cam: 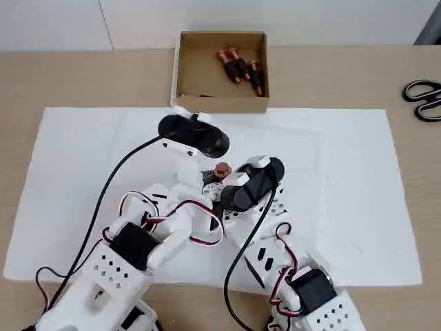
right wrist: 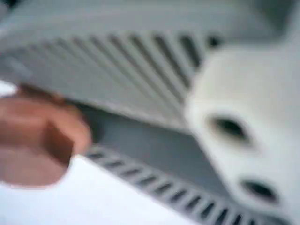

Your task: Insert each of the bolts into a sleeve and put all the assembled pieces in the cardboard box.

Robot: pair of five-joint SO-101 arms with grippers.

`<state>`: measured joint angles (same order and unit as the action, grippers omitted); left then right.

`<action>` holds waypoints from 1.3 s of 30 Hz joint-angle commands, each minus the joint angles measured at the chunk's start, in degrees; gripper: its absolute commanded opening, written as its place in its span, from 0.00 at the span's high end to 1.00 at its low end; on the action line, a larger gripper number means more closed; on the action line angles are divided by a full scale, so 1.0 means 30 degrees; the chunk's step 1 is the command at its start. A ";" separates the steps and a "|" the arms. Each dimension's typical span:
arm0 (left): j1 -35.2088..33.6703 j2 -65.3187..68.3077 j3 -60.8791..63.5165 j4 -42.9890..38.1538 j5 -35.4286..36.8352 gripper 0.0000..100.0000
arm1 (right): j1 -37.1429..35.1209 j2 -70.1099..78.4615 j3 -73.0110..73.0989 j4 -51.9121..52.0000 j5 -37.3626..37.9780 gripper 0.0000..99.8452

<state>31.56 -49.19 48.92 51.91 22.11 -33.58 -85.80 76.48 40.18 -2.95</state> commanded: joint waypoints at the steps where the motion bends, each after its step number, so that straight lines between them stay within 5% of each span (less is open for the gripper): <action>1: -0.0147 -0.0059 0.0366 0.0440 -0.0176 0.85 | 0.0278 -0.0366 -0.0498 -0.0308 -0.0117 1.00; 6: -0.0205 -0.0059 0.0337 0.0410 0.0821 0.74 | 0.0278 -0.0366 -0.0498 -0.0308 -0.0117 1.00; 29: -0.2432 -0.1465 -0.2740 0.0967 0.1875 0.74 | 0.0249 -0.0513 -0.0088 -0.0425 -0.0117 1.00; 39: -0.8879 -0.1758 -0.0044 0.0996 0.0176 0.74 | 0.0337 -0.0484 -0.0117 -0.0366 -0.0117 1.00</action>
<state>9.14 -53.32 46.37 54.64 26.59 -33.14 -86.15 76.66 40.18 -3.12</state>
